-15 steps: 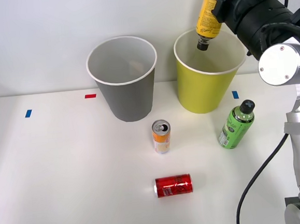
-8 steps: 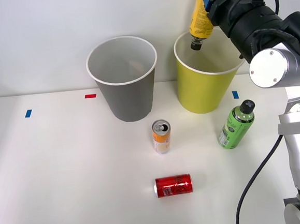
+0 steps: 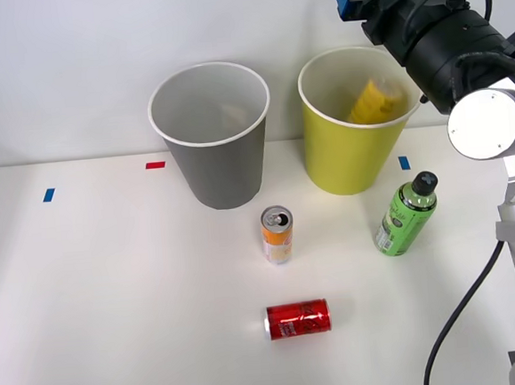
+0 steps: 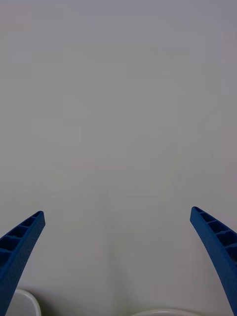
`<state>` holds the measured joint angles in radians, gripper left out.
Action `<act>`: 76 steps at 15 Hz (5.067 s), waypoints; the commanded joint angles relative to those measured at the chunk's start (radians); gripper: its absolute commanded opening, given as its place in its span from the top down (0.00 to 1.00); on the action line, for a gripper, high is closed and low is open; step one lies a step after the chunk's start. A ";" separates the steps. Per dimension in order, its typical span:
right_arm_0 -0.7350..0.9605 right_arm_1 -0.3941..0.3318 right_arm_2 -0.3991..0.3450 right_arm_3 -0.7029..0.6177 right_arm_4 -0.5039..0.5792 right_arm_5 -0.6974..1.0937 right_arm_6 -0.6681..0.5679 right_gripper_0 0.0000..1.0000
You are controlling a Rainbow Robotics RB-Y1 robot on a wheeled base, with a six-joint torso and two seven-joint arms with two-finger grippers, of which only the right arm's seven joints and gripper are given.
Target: Put cans in the gray bin, plastic bottles in the light green bin
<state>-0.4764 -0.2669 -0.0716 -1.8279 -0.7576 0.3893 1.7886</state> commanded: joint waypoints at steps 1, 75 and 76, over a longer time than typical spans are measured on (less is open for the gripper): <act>0.147 -0.020 0.012 -0.174 -0.066 -0.001 0.002 0.00; 1.461 0.083 0.300 0.052 0.911 -1.241 -0.540 0.00; 1.461 0.083 0.300 0.052 0.911 -1.241 -0.540 0.00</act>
<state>0.9850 -0.1840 0.2284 -1.7761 0.1539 -0.8518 1.2485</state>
